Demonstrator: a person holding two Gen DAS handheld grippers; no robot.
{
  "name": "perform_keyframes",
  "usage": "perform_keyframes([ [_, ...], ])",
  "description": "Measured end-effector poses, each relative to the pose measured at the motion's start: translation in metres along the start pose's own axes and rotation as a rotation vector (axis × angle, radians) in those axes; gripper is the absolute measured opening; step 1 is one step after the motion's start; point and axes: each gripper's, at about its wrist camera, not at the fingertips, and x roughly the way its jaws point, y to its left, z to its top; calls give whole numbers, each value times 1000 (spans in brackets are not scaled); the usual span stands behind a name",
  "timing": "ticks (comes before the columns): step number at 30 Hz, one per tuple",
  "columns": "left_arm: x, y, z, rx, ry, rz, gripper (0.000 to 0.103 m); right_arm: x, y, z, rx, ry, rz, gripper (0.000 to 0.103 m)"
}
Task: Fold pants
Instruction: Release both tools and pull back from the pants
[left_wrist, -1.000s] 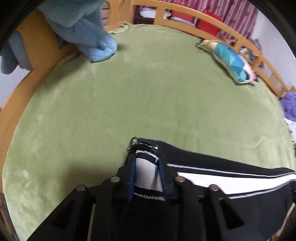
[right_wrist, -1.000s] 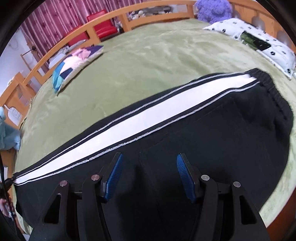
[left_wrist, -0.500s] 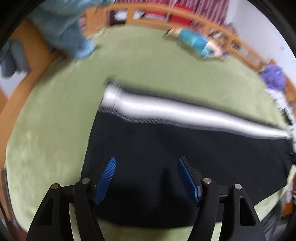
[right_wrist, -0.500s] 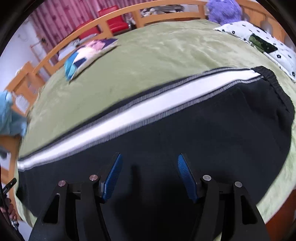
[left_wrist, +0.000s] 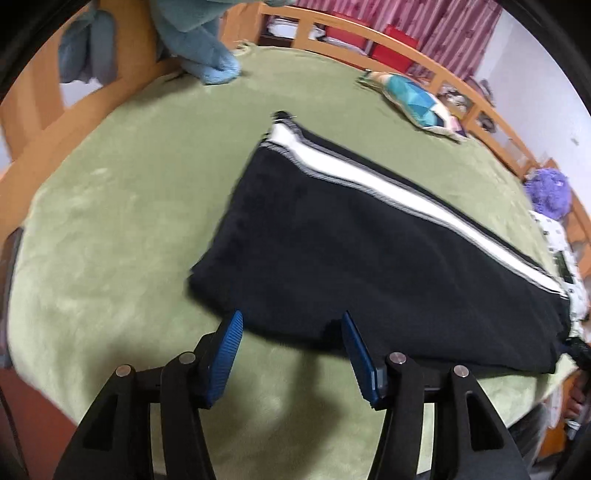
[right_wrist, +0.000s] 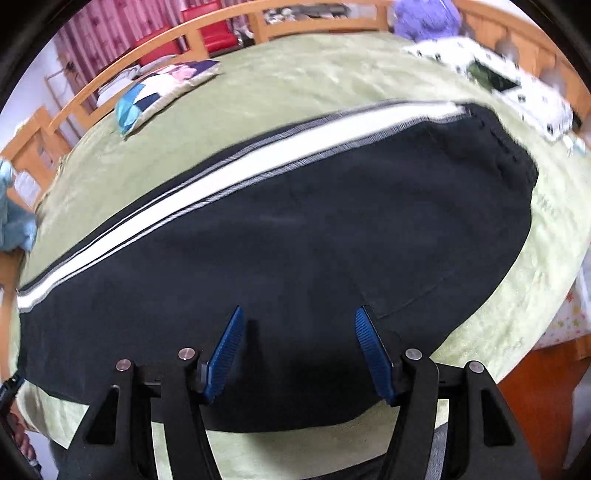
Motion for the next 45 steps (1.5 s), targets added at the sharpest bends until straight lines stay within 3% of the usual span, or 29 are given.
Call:
perform_keyframes([
  [5, 11, 15, -7, -44, 13, 56, 54, -20, 40, -9, -62, -65, -26, 62],
  [14, 25, 23, -10, -66, 14, 67, 54, -27, 85, -23, -75, -36, 25, 62],
  [21, 21, 37, -8, -124, 33, -25, 53, -31, 95, -33, -60, -39, 45, 62],
  [26, 0, 53, -20, -180, -55, -226, 55, -30, 98, -36, -69, -7, 70, 61],
  [33, 19, 64, -13, -261, -14, -253, 58, -25, 96, -43, -57, 8, 103, 61],
  [39, 37, 64, 1, -335, -21, -208, 58, -24, 105, -45, -105, 7, 69, 61],
  [43, 47, 52, 11, -279, -8, -111, 60, -26, 120, -45, -167, -14, 47, 61],
  [45, 48, 49, 15, -298, -14, -89, 60, -26, 124, -44, -174, -4, 50, 61],
])
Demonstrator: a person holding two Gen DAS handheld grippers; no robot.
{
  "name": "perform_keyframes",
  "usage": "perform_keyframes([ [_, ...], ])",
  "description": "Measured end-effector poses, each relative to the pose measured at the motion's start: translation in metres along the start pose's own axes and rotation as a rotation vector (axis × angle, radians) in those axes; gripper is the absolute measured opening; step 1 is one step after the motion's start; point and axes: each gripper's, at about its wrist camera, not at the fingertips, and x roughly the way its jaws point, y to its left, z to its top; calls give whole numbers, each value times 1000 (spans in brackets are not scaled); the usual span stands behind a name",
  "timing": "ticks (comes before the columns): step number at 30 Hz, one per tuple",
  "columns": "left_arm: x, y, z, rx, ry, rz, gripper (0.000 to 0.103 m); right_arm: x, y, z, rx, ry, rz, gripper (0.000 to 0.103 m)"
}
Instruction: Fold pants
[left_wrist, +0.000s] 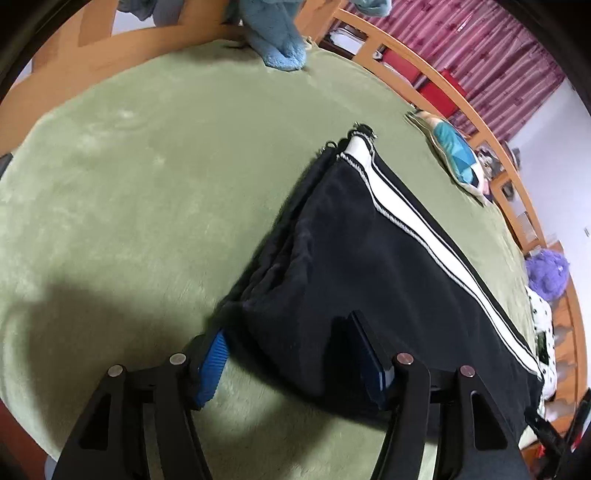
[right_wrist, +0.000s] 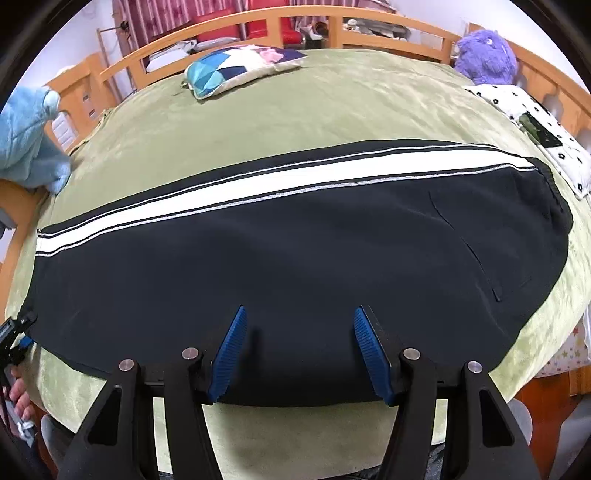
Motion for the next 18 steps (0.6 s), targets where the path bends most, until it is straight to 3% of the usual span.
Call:
perform_keyframes([
  [2, -1, 5, 1, -45, -10, 1, 55, -2, 3, 3, -6, 4, 3, 61],
  [4, -3, 8, 3, -58, -14, 42, 26, -10, 4, 4, -16, -21, 4, 61],
  [6, -8, 12, 4, -59, 0, 0, 19, -16, 4, 4, -18, -37, 8, 61],
  [10, -29, -5, 10, -4, -40, 32, 18, -24, -3, 1, -11, -43, 59, 61],
  [13, -49, -40, 12, 117, -90, 150, 17, -29, -11, -3, -17, -64, 64, 61],
  [18, -85, -132, 9, 370, -203, 260, 17, -31, -31, -7, 9, -71, 91, 61],
])
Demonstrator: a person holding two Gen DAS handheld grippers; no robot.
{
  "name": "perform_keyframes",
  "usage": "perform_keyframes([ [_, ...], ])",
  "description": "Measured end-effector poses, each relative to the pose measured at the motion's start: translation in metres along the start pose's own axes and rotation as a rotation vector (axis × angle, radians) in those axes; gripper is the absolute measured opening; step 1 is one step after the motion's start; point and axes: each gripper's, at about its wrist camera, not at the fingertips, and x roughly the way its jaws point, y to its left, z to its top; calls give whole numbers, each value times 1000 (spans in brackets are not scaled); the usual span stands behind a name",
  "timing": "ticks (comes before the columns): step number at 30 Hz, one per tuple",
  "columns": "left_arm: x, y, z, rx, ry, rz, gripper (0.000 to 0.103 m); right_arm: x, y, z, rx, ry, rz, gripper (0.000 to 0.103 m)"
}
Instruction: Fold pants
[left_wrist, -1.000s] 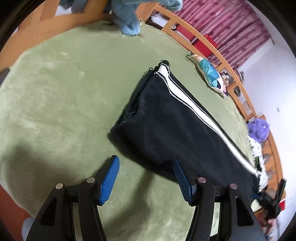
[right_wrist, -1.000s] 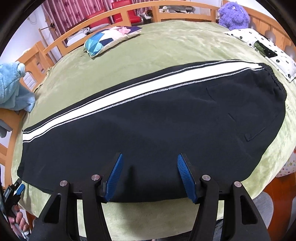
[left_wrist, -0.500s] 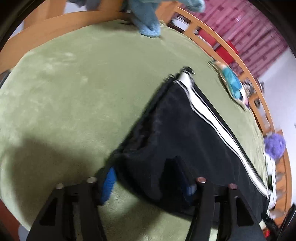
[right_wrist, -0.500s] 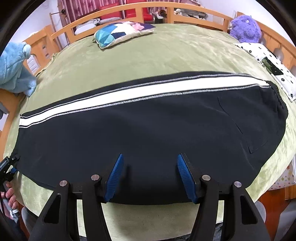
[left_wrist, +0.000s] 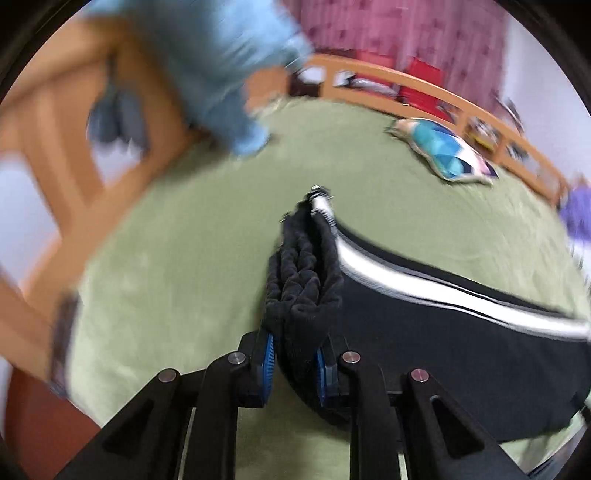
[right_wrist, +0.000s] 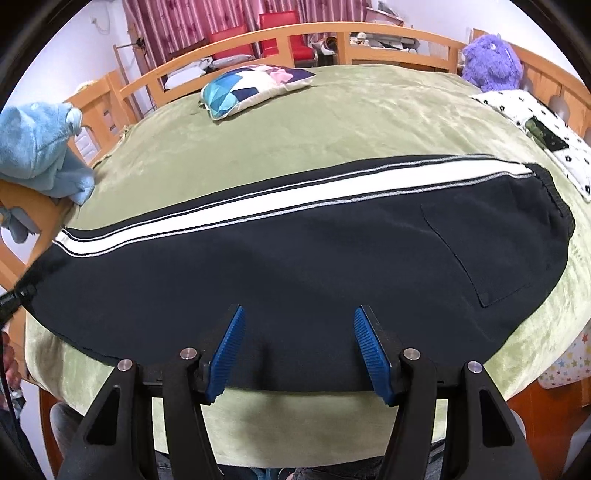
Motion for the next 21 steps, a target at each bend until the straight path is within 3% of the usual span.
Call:
perform_keyframes([
  [6, -60, -122, 20, 238, -76, -159, 17, -7, -51, -5, 56, -32, -2, 61],
  [11, -71, -240, 1, 363, -26, -298, 16, -9, -104, -11, 127, -25, -25, 61],
  [15, -48, -313, -42, 395, 69, -430, 17, -13, -140, -19, 168, -26, -58, 61],
  [19, -26, -342, -84, 408, 228, -553, 22, -6, -162, -29, 201, 9, -67, 61],
  [21, -18, -342, -96, 415, 312, -547, 23, -2, -165, -33, 205, 22, -60, 61],
])
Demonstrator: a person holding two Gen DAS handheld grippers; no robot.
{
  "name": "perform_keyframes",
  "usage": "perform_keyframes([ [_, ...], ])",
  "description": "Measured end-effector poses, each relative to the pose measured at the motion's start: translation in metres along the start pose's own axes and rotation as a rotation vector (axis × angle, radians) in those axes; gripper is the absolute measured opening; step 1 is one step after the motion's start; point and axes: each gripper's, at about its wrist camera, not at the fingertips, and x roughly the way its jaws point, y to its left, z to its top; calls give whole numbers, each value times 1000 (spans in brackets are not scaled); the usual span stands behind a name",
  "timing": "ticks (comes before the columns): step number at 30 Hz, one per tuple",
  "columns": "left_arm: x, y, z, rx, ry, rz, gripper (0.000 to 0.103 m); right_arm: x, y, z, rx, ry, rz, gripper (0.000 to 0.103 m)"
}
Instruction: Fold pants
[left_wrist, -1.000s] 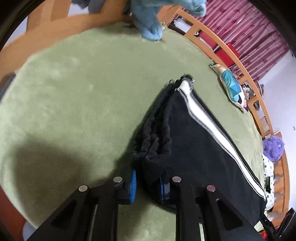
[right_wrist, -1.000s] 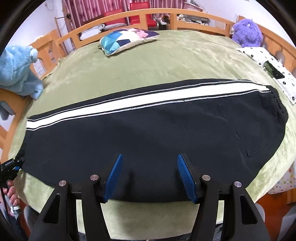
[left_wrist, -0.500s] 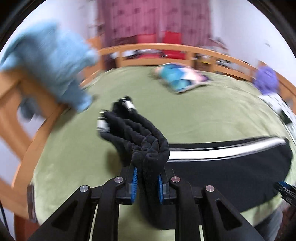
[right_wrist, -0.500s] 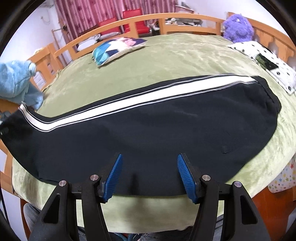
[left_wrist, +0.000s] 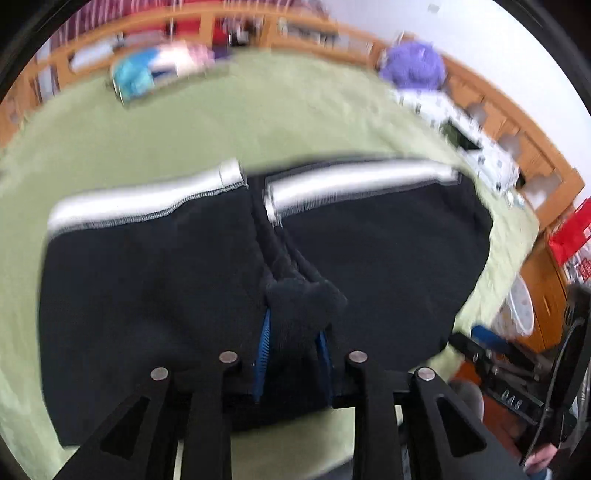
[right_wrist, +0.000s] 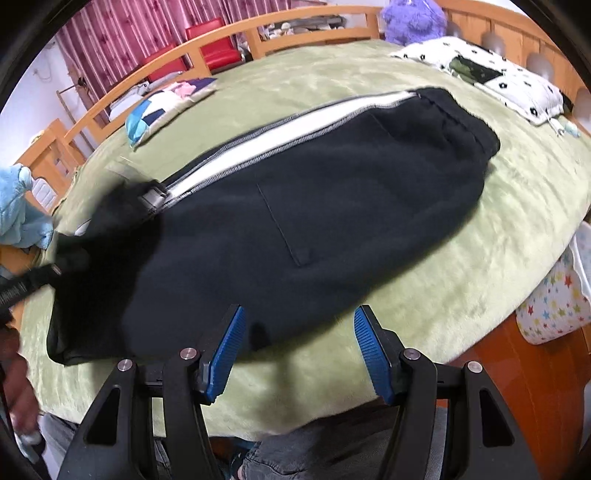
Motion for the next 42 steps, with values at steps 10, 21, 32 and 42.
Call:
perform_keyframes([
  [10, -84, 76, -26, -81, -207, 168, 63, 18, 63, 14, -75, 7, 223, 62],
  [21, -113, 176, -73, -230, -187, 242, 63, 85, 160, 10, -142, 124, 227, 31],
  [32, -91, 183, -71, -237, -180, 152, 63, 68, 118, 3, -82, 113, 220, 28],
  [42, -37, 162, -67, -169, -70, 119, 63, 43, 139, 55, -177, -34, 262, 70],
])
